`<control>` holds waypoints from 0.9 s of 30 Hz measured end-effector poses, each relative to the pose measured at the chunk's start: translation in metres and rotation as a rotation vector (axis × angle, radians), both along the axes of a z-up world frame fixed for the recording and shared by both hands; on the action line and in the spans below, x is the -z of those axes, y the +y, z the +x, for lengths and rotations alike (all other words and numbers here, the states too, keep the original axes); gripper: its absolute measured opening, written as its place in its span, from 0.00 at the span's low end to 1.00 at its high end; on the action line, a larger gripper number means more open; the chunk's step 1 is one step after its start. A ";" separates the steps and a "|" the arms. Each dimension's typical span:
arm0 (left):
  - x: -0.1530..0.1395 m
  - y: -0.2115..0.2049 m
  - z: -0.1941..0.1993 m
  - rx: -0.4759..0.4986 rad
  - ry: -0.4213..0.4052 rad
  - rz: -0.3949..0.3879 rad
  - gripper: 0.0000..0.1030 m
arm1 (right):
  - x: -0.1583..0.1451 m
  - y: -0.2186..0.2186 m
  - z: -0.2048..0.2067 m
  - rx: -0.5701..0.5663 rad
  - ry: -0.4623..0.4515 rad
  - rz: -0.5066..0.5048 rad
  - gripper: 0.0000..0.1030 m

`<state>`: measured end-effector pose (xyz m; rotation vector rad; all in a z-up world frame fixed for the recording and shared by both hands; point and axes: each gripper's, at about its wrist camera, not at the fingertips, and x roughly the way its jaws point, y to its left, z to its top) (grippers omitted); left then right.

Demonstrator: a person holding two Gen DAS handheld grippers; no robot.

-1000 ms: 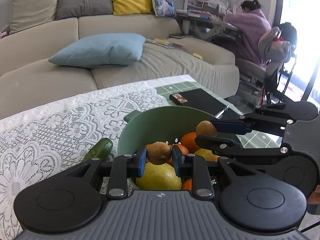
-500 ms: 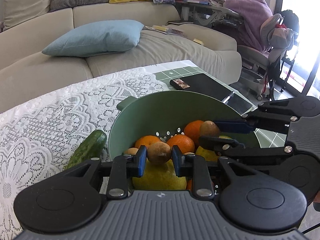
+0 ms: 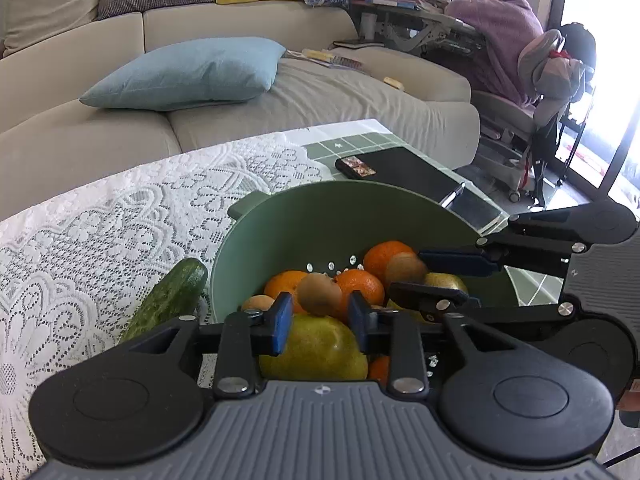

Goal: Organize fruits
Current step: 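Open both tools to drop the kiwis into the colander, then withdraw both tools from the colander toward the green cucumber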

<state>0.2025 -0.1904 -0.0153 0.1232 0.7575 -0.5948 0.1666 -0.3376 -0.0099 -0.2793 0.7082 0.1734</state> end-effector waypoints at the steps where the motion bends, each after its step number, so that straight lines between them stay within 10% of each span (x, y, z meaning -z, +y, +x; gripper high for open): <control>1: -0.001 0.001 -0.001 -0.001 0.000 -0.008 0.47 | -0.001 0.000 -0.001 0.001 -0.001 0.000 0.22; 27: -0.043 0.081 -0.035 -0.134 -0.111 -0.062 0.50 | -0.039 0.036 -0.035 -0.007 -0.189 0.193 0.57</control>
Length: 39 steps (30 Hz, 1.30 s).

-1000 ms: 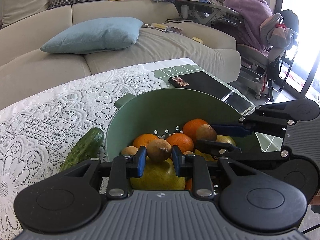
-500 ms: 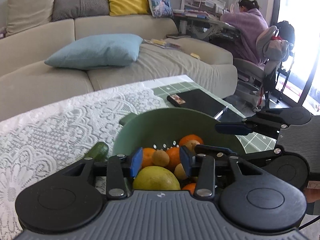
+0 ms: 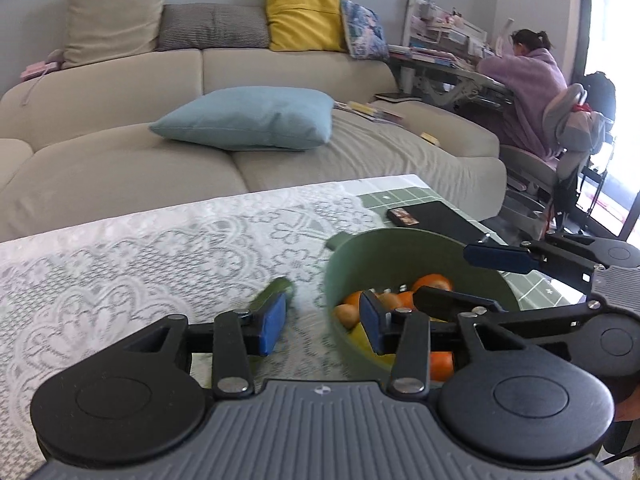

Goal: Organize fruits
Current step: 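Withdraw both tools from the colander toward the green cucumber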

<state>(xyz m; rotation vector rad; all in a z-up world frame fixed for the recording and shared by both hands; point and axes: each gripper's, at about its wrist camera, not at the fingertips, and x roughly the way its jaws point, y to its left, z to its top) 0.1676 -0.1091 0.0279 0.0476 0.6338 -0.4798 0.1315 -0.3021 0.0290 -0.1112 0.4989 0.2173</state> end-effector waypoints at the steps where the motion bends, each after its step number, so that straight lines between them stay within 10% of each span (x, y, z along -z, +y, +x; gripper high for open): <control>1: 0.000 0.007 -0.001 -0.010 0.002 -0.001 0.50 | 0.000 0.004 -0.001 -0.009 -0.001 0.007 0.57; 17: 0.034 0.090 -0.016 -0.102 0.055 0.003 0.49 | 0.024 0.063 -0.008 -0.006 0.066 0.212 0.57; 39: 0.095 0.042 0.041 -0.028 0.122 0.071 0.56 | 0.043 0.070 0.010 0.073 0.032 0.157 0.57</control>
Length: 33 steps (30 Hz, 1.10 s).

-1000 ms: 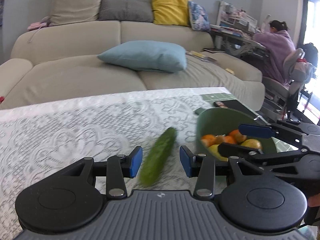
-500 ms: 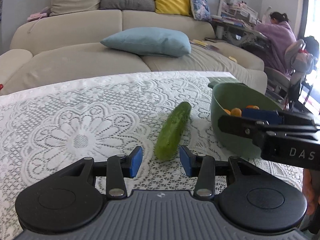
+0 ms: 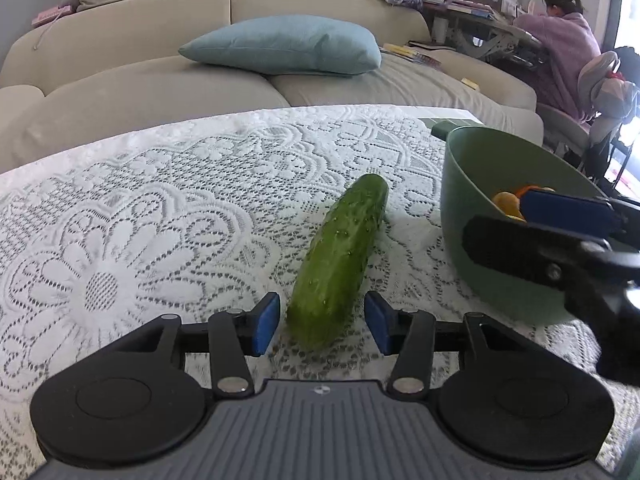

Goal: Organize fruits
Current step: 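Withdraw both tools from the colander toward the green cucumber, then grasp the cucumber's end with the left tool while the right tool grasps its other end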

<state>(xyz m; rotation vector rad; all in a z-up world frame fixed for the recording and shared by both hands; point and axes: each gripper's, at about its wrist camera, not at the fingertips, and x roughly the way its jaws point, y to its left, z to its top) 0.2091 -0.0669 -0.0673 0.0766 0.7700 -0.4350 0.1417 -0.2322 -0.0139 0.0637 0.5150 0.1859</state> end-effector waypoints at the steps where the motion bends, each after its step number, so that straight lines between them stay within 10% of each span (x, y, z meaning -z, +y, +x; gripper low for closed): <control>1: 0.001 -0.002 0.002 -0.001 -0.001 0.005 0.56 | 0.000 0.000 0.000 0.000 0.000 0.000 0.58; 12: -0.007 0.002 -0.008 0.047 -0.042 -0.007 0.39 | 0.002 0.001 -0.001 -0.002 -0.008 -0.007 0.61; 28: -0.027 0.097 -0.047 -0.009 0.074 -0.108 0.39 | -0.012 0.043 -0.020 -0.058 -0.120 -0.104 0.65; 33: -0.019 0.117 -0.046 -0.081 0.098 -0.131 0.41 | 0.001 0.061 0.000 -0.144 -0.010 -0.048 0.65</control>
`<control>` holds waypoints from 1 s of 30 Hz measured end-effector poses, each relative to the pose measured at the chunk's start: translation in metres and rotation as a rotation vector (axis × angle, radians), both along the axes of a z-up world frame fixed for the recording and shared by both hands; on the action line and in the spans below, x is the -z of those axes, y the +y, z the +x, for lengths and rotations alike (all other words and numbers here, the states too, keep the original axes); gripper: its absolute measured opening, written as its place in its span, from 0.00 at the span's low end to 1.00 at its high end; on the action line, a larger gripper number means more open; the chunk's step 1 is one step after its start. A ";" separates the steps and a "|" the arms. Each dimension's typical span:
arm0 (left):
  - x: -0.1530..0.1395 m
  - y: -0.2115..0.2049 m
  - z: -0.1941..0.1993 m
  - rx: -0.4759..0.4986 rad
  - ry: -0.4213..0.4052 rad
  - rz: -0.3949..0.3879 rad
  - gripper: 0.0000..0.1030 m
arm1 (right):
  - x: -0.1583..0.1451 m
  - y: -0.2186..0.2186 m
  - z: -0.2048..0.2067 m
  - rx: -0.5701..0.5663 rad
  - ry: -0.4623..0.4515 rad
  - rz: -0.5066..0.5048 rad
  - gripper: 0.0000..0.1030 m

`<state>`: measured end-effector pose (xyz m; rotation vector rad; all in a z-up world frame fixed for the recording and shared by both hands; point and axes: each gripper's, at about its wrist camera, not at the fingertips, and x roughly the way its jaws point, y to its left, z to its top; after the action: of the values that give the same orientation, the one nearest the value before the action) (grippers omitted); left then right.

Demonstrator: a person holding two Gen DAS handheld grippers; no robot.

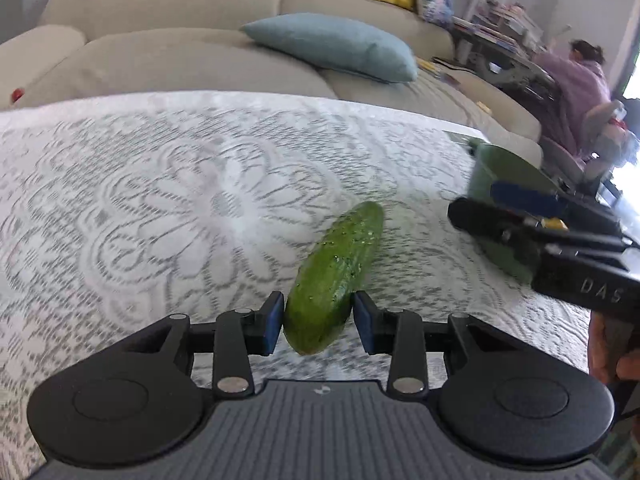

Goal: Organize fruits
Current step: 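Grasp the cucumber's end with the left tool while the right tool grasps its other end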

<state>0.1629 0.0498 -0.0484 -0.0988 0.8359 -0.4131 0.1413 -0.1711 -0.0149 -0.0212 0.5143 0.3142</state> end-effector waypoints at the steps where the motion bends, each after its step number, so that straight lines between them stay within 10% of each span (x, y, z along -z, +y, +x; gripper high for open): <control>1: 0.002 0.004 0.000 -0.019 -0.002 0.009 0.40 | 0.004 0.002 0.004 -0.009 0.023 0.001 0.65; 18: 0.006 0.009 -0.014 -0.072 -0.083 0.046 0.53 | 0.032 0.018 0.060 0.000 0.213 0.137 0.61; 30: 0.005 -0.024 -0.009 0.050 -0.096 0.259 0.53 | 0.016 0.036 0.061 -0.300 0.139 -0.226 0.61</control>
<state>0.1537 0.0258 -0.0534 0.1807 0.7921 -0.3505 0.2025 -0.1347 -0.0312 -0.2993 0.6847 0.5517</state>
